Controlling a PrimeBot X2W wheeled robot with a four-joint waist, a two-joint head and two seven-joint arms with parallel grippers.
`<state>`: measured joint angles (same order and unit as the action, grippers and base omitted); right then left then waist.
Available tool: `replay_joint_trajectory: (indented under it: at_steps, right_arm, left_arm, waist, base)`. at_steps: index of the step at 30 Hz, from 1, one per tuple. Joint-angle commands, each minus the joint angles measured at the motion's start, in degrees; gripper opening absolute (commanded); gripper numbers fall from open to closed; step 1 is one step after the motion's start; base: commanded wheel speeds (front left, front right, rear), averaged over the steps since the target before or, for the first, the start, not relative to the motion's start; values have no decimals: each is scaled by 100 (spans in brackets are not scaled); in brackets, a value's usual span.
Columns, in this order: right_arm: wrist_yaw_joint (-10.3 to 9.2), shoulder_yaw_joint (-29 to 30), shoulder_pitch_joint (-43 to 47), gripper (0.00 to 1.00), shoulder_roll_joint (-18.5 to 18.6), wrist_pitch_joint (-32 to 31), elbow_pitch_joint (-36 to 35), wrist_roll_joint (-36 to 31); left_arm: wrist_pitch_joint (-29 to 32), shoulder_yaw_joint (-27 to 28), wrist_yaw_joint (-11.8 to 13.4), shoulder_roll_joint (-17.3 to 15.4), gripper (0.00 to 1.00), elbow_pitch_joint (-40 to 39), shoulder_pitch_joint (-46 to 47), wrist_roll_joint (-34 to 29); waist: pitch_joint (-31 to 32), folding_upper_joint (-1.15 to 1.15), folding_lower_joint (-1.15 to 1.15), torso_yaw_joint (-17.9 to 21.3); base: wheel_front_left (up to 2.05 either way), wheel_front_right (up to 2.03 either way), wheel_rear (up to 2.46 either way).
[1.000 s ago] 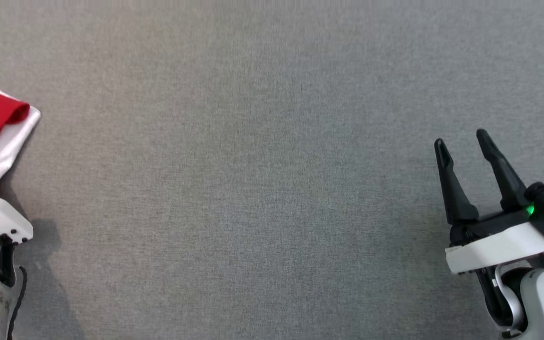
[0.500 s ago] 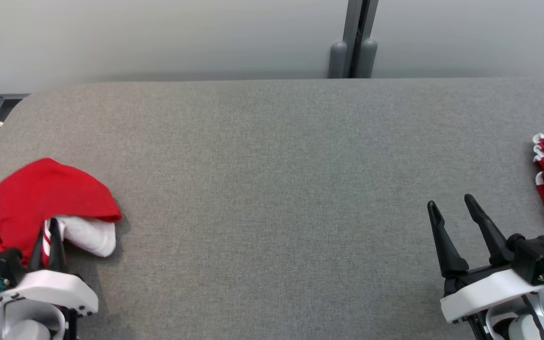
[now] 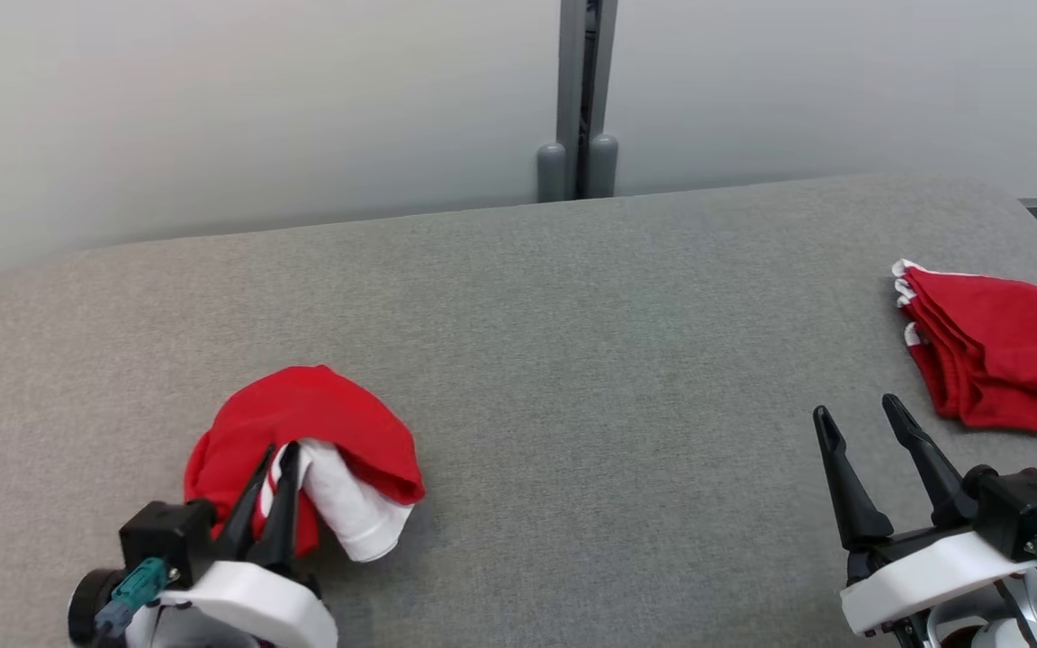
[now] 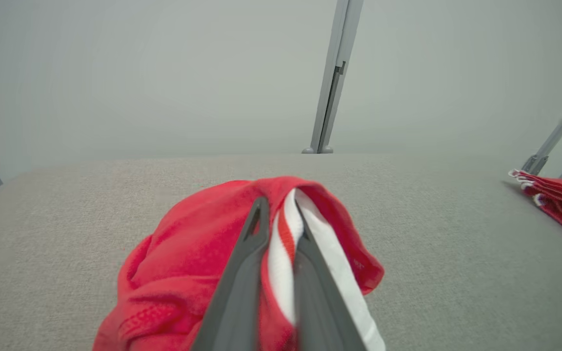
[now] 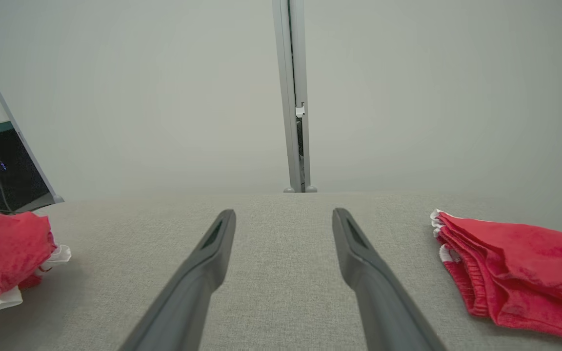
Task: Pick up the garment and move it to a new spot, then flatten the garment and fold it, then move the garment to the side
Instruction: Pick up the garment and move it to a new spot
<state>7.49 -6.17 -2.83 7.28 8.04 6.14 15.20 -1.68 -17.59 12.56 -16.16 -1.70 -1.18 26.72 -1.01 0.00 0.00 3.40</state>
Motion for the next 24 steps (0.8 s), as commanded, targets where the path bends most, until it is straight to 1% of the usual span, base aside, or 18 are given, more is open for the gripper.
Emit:
replay_joint_trajectory:
  at_steps: [1, 5, 9, 15, 20, 21, 22, 23, 24]
  right_arm:
    - [2, 7, 10, 100, 21, -13, -31, 36]
    - [2, -16, -102, 100, -2, -23, -96, 61]
    - [2, -71, -229, 100, -38, 24, -99, 110]
    - [2, -101, -417, 100, -90, 181, -1, 171]
    - [2, -143, -523, 100, -136, 332, 162, 215]
    - [2, -150, -532, 100, -143, 353, 193, 229]
    - [2, -154, -546, 100, -151, 381, 225, 237]
    - [2, -150, -559, 100, -154, 391, 254, 240]
    - [2, -142, -570, 100, -161, 417, 281, 242]
  left_arm:
    - [3, -31, -52, 4, 0, -50, 173, -51]
    - [92, -322, -257, 83, 0, 48, 595, -166]
    - [128, -645, -473, 220, 0, 341, 1158, -325]
    - [113, -1157, -863, 471, 0, 1188, 1823, -537]
    - [-53, -1461, -1031, 723, 0, 1914, 2101, -664]
    - [-110, -1493, -1059, 767, 16, 2025, 2132, -667]
    - [-178, -1509, -1080, 823, 56, 2109, 2161, -643]
    - [-237, -1526, -1100, 854, 100, 2184, 2199, -641]
    - [-295, -1545, -1111, 880, 100, 2243, 2224, -647]
  waist:
    - [-47, 0, 0, 149]
    - [-243, 0, 0, 469]
    - [-515, 0, 0, 825]
    - [-919, 0, 0, 1259]
    - [-1132, 0, 0, 1420]
    - [-1155, 0, 0, 1429]
    - [-1168, 0, 0, 1428]
    - [-1178, 0, 0, 1418]
    - [-1181, 0, 0, 1396]
  base:
    - [0, 0, 0]
    - [0, 0, 0]
    - [0, 0, 0]
    - [0, 0, 0]
    - [0, 0, 0]
    - [0, 0, 0]
    - [0, 0, 0]
    - [0, 0, 0]
    - [0, 0, 0]
